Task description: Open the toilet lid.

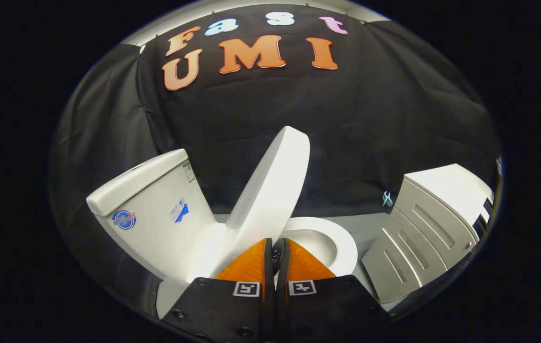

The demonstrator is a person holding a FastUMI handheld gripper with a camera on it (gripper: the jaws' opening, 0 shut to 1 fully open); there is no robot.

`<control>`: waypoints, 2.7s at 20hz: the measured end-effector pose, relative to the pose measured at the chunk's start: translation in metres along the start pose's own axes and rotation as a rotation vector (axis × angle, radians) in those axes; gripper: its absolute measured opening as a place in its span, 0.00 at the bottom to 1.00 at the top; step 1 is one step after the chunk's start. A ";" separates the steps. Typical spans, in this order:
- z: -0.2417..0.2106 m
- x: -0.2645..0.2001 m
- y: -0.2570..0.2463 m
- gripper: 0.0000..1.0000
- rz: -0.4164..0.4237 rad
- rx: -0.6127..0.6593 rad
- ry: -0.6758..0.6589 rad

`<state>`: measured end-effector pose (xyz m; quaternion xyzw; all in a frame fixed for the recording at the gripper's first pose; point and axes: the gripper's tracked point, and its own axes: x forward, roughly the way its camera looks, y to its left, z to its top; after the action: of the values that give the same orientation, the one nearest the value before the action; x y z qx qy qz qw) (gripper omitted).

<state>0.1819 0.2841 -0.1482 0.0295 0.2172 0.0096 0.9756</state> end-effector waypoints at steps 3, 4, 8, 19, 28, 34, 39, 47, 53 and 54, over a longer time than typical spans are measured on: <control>0.008 -0.003 0.017 0.08 0.009 -0.032 -0.019; 0.011 -0.003 0.022 0.08 0.010 -0.044 -0.026; 0.023 -0.008 0.047 0.08 0.020 -0.116 -0.066; 0.036 -0.011 0.103 0.08 0.060 -0.207 -0.112; 0.044 -0.014 0.150 0.08 0.100 -0.283 -0.134; 0.044 -0.014 0.177 0.08 0.103 -0.295 -0.147; 0.042 -0.014 0.204 0.08 0.130 -0.317 -0.154; 0.035 -0.013 0.237 0.08 0.150 -0.349 -0.157; 0.031 -0.012 0.251 0.08 0.141 -0.382 -0.160; 0.031 -0.011 0.251 0.08 0.129 -0.395 -0.161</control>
<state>0.1835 0.5329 -0.0995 -0.1476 0.1300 0.1117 0.9741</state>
